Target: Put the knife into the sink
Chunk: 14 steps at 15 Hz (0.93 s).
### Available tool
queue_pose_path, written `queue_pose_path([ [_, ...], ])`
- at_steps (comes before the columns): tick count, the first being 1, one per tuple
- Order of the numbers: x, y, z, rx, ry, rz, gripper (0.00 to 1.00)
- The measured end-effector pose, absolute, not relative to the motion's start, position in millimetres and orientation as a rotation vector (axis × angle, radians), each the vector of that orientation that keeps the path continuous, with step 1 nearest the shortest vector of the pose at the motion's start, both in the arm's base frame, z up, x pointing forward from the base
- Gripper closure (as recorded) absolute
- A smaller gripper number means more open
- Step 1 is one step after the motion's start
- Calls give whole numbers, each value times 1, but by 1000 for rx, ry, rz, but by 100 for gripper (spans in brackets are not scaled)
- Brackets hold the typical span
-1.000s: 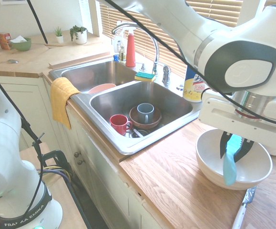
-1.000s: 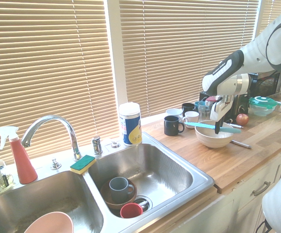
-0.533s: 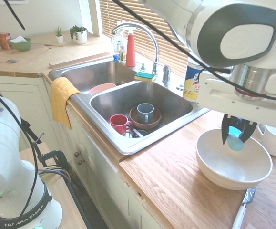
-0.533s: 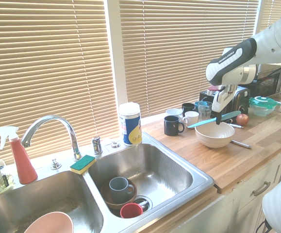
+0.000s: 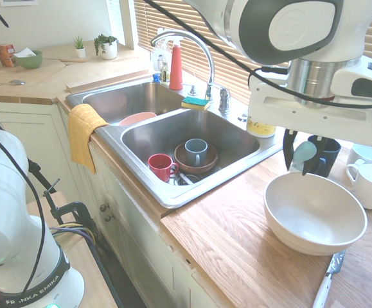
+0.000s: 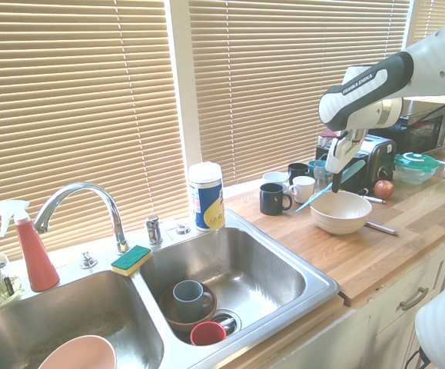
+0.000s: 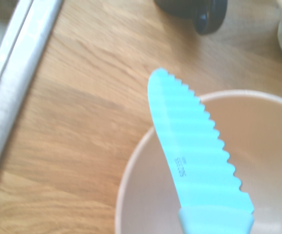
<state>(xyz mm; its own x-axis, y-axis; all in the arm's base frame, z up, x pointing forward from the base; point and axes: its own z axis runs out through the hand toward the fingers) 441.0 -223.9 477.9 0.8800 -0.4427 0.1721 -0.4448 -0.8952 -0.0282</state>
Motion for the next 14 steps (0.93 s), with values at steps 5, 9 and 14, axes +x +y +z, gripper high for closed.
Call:
queue_pose_path([
  [5, 443, -180, 482, 3048, -713, 292, 100],
  [9, 453, -127, 490, 3066, -778, 307, 100],
  [14, 459, -3, 464, 3008, -1020, 356, 100],
])
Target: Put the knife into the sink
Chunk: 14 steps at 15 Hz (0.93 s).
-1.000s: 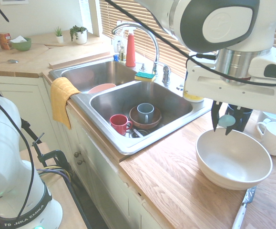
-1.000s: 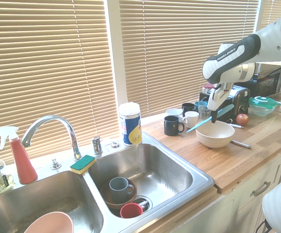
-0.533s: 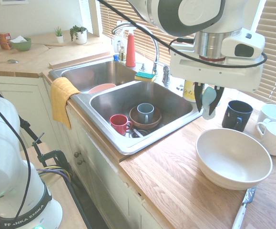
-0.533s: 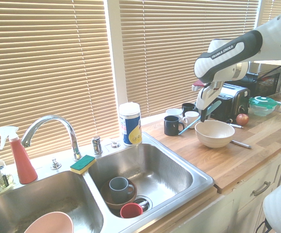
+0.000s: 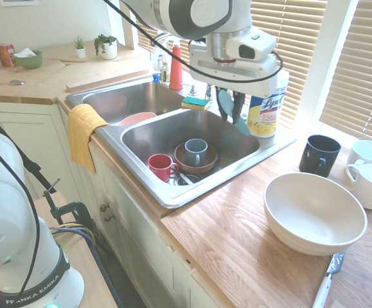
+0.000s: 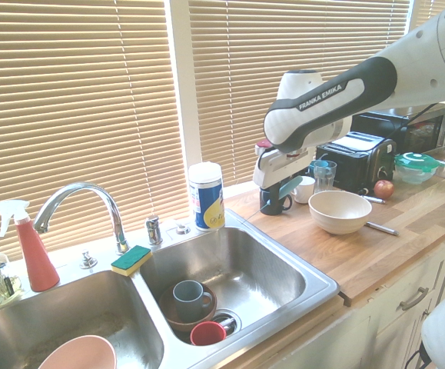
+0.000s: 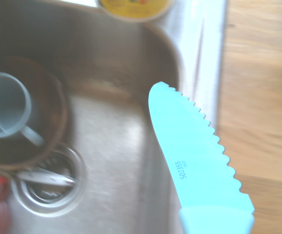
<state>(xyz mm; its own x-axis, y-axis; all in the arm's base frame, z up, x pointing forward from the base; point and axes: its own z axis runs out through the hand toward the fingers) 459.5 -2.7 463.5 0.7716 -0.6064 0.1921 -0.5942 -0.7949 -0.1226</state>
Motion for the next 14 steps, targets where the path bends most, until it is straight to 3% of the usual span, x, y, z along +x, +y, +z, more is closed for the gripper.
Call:
queue_pose_path([
  [8, 455, 103, 378, -2796, 1157, -419, 100],
  [14, 473, 122, 274, -2807, 1194, -384, 100],
])
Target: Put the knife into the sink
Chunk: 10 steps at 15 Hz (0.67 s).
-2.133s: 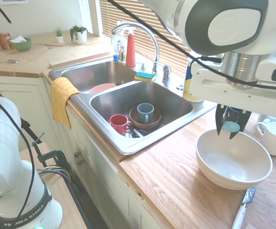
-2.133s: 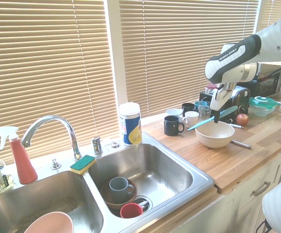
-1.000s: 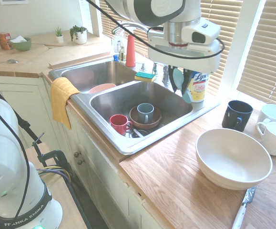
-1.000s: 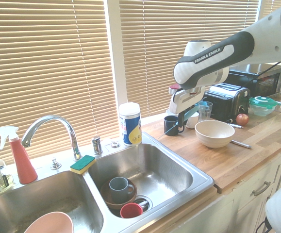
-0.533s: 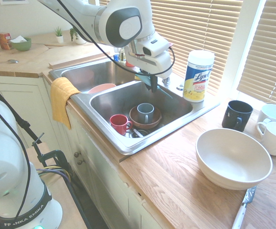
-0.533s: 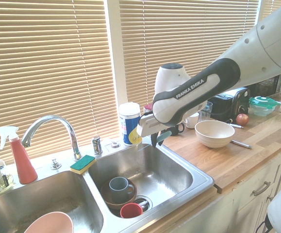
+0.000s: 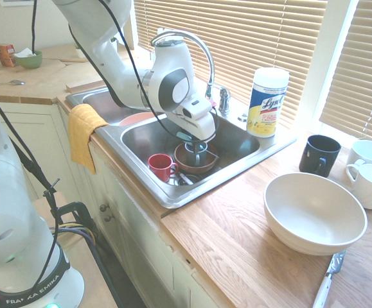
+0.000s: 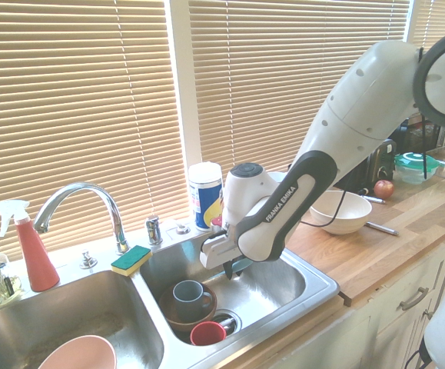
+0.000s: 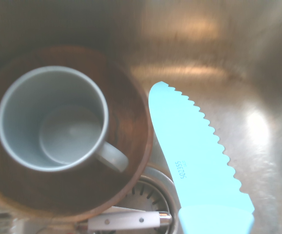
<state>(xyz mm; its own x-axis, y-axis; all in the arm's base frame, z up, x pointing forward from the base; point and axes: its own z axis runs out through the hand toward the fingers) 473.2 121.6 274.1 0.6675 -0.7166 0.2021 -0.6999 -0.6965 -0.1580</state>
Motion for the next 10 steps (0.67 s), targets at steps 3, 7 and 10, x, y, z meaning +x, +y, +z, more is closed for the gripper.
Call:
queue_pose_path([
  [3, 485, 120, 240, -2805, 1250, -375, 100],
  [7, 491, 109, 195, -2803, 1323, -334, 100],
  [10, 486, 108, 167, -2806, 1338, -274, 0],
])
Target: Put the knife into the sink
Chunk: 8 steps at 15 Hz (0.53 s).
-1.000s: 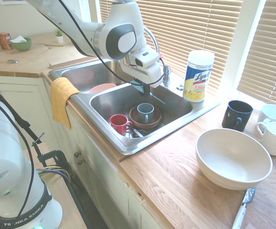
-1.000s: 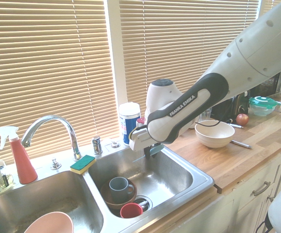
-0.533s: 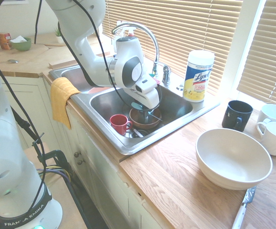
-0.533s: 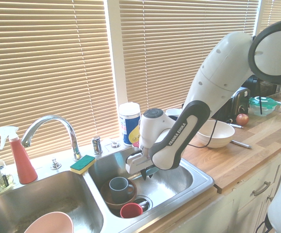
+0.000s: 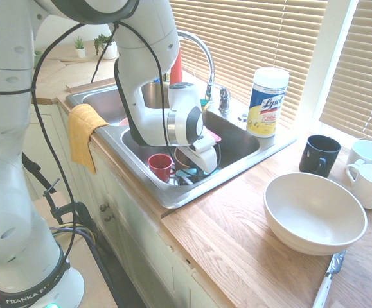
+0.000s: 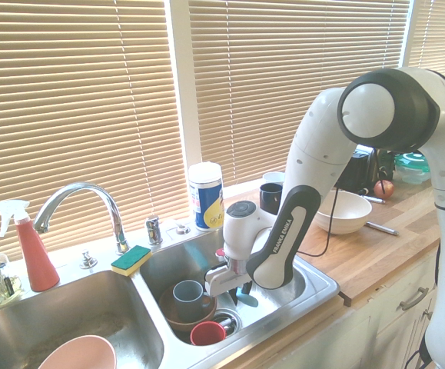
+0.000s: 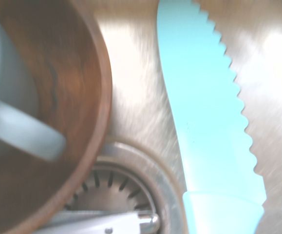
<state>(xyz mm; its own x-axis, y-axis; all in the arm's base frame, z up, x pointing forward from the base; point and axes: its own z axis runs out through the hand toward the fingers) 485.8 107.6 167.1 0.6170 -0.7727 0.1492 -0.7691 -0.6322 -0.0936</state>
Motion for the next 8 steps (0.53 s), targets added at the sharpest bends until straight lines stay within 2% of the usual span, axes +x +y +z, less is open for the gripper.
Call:
queue_pose_path([
  [8, 481, 114, 138, -2820, 1345, -203, 0],
])
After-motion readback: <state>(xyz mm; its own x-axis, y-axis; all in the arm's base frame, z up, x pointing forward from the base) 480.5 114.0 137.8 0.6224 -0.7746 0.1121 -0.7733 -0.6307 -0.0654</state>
